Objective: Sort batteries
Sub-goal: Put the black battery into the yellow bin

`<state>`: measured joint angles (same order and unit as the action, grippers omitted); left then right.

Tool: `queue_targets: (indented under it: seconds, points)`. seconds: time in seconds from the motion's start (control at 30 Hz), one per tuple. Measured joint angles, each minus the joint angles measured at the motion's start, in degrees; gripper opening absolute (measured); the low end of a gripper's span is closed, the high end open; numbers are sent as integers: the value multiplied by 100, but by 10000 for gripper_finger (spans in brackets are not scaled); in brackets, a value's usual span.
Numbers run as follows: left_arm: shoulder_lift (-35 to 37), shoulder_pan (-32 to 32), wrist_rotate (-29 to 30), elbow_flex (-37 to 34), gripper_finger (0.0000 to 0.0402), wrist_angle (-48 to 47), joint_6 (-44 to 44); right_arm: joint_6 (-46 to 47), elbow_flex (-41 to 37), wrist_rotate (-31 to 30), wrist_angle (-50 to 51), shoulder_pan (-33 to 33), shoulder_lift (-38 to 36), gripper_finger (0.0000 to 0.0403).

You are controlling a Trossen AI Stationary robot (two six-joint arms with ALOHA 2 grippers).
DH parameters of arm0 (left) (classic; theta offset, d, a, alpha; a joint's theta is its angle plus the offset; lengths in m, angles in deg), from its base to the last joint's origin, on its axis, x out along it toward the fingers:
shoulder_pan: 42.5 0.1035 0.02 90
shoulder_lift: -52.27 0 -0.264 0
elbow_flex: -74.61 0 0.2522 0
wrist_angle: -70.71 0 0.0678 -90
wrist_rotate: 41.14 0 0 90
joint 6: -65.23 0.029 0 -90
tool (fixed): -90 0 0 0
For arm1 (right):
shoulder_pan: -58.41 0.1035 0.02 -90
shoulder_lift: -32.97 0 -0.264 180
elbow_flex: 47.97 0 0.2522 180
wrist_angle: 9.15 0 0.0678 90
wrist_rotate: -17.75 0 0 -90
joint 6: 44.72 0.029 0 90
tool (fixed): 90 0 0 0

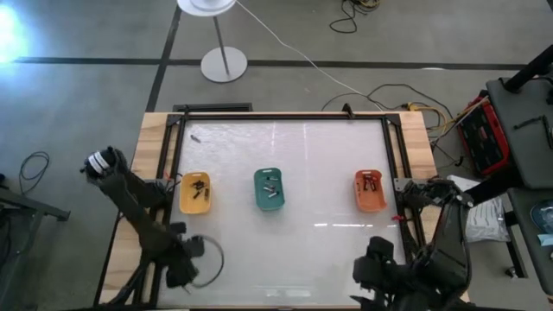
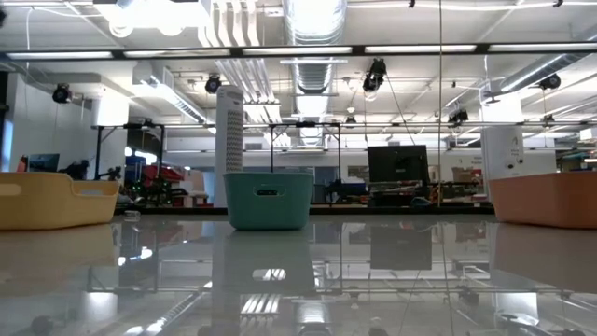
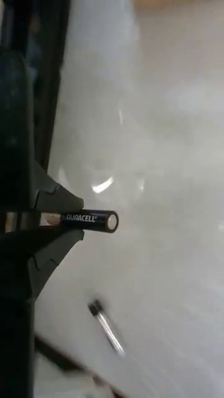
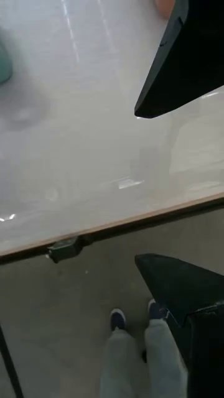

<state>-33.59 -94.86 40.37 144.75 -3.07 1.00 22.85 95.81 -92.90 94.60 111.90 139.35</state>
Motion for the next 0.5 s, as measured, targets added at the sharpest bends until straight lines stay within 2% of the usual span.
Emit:
queue_targets:
  seconds: [0.13, 0.33, 0.5]
  points:
    - [826, 553, 152, 219, 3, -754, -256, -207, 0, -8, 3, -65, -98, 368]
    - [1980, 1682, 1227, 293, 2, -1377, -676, -669, 0, 143, 2, -460, -171, 368]
    - [2490, 2871, 1250, -35, 2, -1597, -199, -1414, 0, 201, -60, -1105, -173, 368]
